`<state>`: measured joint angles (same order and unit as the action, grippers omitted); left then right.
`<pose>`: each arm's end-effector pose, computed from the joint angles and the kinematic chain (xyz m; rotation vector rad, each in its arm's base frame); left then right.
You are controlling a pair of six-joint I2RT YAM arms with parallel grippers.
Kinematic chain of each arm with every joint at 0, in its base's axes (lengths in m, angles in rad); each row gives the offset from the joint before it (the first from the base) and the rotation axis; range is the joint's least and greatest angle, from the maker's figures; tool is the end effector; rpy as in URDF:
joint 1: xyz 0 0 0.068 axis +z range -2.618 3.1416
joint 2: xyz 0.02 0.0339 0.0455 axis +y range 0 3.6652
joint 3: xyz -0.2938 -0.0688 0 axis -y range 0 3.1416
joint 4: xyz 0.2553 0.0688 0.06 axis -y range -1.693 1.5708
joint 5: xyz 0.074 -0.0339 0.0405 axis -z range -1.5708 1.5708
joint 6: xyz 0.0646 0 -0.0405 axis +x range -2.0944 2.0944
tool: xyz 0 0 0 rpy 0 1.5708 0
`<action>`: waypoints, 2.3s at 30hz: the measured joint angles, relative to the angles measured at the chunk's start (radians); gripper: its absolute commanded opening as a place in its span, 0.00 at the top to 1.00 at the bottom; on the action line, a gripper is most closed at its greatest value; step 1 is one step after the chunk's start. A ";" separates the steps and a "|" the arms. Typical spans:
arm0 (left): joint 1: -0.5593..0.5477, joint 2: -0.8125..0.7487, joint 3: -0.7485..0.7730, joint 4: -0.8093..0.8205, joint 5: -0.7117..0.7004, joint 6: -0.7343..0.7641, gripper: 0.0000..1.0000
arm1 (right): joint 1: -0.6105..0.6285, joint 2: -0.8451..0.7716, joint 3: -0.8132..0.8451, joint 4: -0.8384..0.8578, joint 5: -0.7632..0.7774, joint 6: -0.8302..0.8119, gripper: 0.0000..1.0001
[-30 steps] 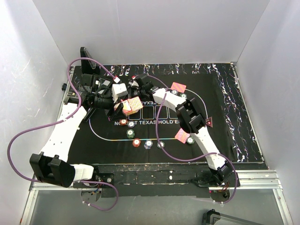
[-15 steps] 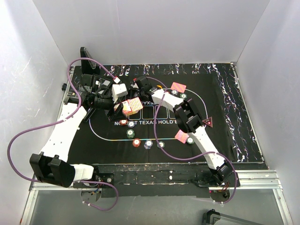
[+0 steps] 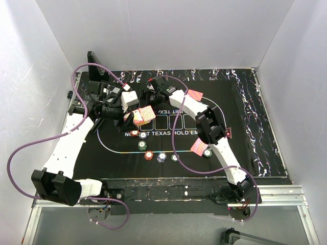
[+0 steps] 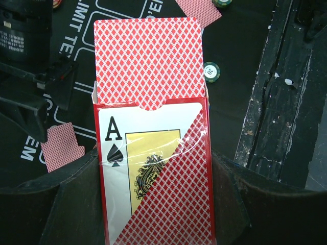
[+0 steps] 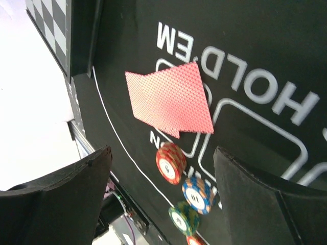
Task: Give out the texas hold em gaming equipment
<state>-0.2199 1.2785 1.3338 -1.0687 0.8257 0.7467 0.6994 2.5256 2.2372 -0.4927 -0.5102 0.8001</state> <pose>0.2329 -0.1007 0.3689 1.3172 1.8927 -0.7972 0.4497 0.4195 0.1764 -0.1525 2.6305 1.2438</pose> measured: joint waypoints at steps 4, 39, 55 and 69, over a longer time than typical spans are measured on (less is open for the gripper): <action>0.000 -0.007 0.000 0.000 -0.002 0.000 1.00 | -0.014 -0.102 -0.102 -0.026 0.019 -0.025 0.11; 0.000 0.023 -0.018 0.044 -0.003 0.000 1.00 | -0.042 -0.822 -0.806 0.360 -0.218 0.092 0.12; 0.000 0.026 -0.016 0.041 -0.014 -0.001 1.00 | -0.043 -0.770 -0.806 0.407 -0.260 0.132 0.49; 0.000 0.027 -0.010 0.053 -0.006 -0.016 1.00 | -0.103 -0.820 -0.830 0.404 -0.256 0.132 0.60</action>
<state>-0.2199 1.3052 1.3243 -1.0157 0.8192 0.7311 0.5961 1.7054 1.4071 -0.0887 -0.7666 0.9318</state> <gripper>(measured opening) 0.643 0.436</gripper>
